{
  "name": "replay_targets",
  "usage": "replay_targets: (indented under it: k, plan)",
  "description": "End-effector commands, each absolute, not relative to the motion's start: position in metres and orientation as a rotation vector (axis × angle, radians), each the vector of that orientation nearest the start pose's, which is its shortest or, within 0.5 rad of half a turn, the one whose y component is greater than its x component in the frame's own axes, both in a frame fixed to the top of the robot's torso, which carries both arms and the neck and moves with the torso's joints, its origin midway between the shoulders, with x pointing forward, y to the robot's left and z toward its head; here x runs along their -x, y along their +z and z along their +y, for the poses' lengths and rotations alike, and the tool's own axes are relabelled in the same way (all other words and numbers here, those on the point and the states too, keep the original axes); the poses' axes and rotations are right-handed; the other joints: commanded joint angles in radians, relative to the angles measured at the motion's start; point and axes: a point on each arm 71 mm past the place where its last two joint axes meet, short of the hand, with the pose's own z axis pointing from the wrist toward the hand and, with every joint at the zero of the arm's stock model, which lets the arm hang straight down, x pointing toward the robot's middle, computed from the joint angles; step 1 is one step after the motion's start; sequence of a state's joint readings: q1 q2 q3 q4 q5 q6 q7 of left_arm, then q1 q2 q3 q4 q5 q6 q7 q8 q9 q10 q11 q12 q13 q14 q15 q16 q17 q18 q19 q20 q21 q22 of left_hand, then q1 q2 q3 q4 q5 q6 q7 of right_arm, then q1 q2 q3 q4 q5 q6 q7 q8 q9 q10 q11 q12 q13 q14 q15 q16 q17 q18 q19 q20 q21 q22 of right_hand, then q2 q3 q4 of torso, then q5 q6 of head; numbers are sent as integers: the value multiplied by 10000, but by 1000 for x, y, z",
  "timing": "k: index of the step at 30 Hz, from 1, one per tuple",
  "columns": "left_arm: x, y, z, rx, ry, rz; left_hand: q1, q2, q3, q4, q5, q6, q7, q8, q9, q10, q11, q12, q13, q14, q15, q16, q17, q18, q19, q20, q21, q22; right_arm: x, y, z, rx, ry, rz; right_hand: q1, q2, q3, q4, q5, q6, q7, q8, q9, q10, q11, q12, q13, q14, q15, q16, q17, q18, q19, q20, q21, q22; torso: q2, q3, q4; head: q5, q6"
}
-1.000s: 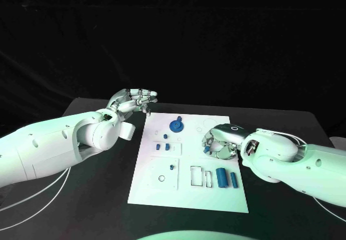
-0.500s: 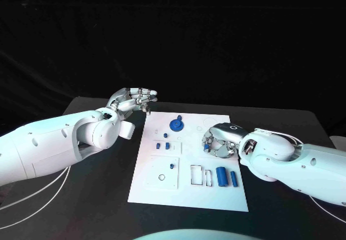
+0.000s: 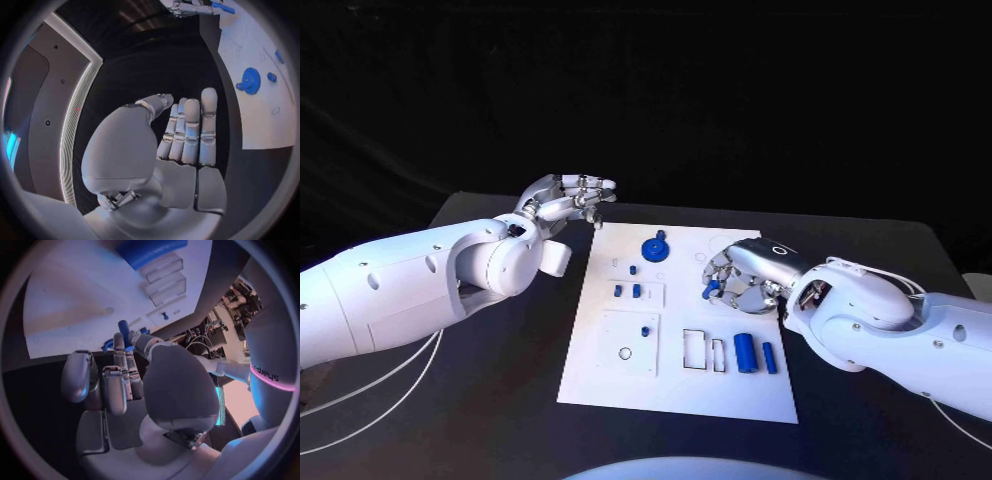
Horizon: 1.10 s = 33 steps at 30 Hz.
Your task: Assemble the parts on the task board
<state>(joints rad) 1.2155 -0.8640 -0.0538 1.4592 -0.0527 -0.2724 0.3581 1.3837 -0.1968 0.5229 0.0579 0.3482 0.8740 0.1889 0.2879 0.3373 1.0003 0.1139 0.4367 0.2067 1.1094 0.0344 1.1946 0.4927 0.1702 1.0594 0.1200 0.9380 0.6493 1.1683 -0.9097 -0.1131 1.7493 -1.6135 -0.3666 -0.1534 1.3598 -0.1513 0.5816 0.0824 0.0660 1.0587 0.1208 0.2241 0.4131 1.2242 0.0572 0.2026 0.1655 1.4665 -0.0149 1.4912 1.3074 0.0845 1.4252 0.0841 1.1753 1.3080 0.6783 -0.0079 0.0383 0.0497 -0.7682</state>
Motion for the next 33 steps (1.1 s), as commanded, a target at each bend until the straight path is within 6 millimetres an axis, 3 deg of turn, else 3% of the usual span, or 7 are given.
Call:
replay_targets:
  k: [1, 7, 11, 12, 15, 19, 33]
  plan:
    - [-502, -180, 236, 10772, -14895, 14457, -59, 77, -47, 40, 9, -90, 1, -50, -13, -68, 6, 41, 11, -60, 18, 27, -17, 142, 5, 49, -37, -11, -413, -187, -161, 2749, 7887, 15815, -1, -7, 29, -25, 92, 75, 15, 50, 206, 44, -28, 11, 18, 669, -45, 40, 751, -60, 51, 3, 42, 689, -2, -5, -4, 62, -17]
    - [-503, -180, 236, 10771, -14879, 14441, -55, 80, -45, 38, 9, -91, -1, -49, -13, -72, 5, 45, 12, -61, 18, 29, -17, 142, 6, 50, -39, -12, -400, -179, -136, 2858, 8890, 15582, -36, -62, 35, -44, 152, 58, 22, 57, 223, 45, -21, 2, 26, 673, -44, 49, 769, -64, 56, -1, 49, 699, 4, 28, -5, 159, -35]
    - [-504, -181, 235, 10761, -14890, 14434, -55, 80, -45, 38, 9, -91, -1, -49, -13, -72, 5, 45, 12, -61, 18, 29, -17, 142, 6, 50, -39, -12, -391, -184, -111, 3361, 9545, 15447, -41, -76, 39, -53, 163, 49, 26, 56, 226, 42, -20, -2, 28, 675, -44, 52, 775, -61, 50, -1, 31, 692, -8, 13, -19, 225, -80]
    - [-505, -181, 234, 10751, -14906, 14431, -55, 80, -45, 38, 9, -91, -1, -49, -13, -72, 5, 45, 12, -61, 18, 29, -17, 142, 6, 50, -39, -12, -388, -187, -103, 3557, 9733, 15424, -40, -78, 40, -55, 165, 48, 26, 56, 227, 42, -20, -2, 28, 674, -44, 50, 768, -58, 46, -2, 19, 686, -8, -8, -2, 255, -87]
    - [-506, -181, 232, 10735, -14938, 14438, -55, 80, -45, 38, 9, -91, -1, -49, -13, -72, 5, 45, 12, -61, 18, 29, -17, 142, 6, 50, -39, -12, -382, -194, -89, 3844, 10049, 15462, -43, -99, 41, -70, 172, 42, 28, 58, 231, 39, -20, -6, 31, 671, -44, 44, 753, -52, 35, -3, -12, 673, -3, -15, 35, 292, -127]
    - [-506, -181, 231, 10715, -14975, 14437, -44, 86, -41, 33, 10, -93, -4, -47, -13, -79, 3, 54, 16, -64, 18, 31, -20, 144, 7, 51, -42, -14, -373, -207, -70, 4235, 10475, 15604, -44, -107, 43, -76, 175, 39, 29, 58, 233, 37, -19, -8, 32, 671, -43, 44, 751, -50, 32, -3, -22, 669, -11, -21, 30, 349, -144]
    - [-507, -181, 227, 10670, -15067, 14443, -46, 88, -41, 35, 10, -93, -4, -46, -12, -80, 3, 57, 17, -65, 18, 31, -20, 144, 7, 51, -43, -15, -368, -244, -48, 5175, 10244, 16206, -74, -136, 57, -91, 189, 0, 49, 47, 239, 11, -4, -29, 35, 669, -35, 41, 742, -44, 17, -2, -64, 655, 4, -9, 34, 413, -171]
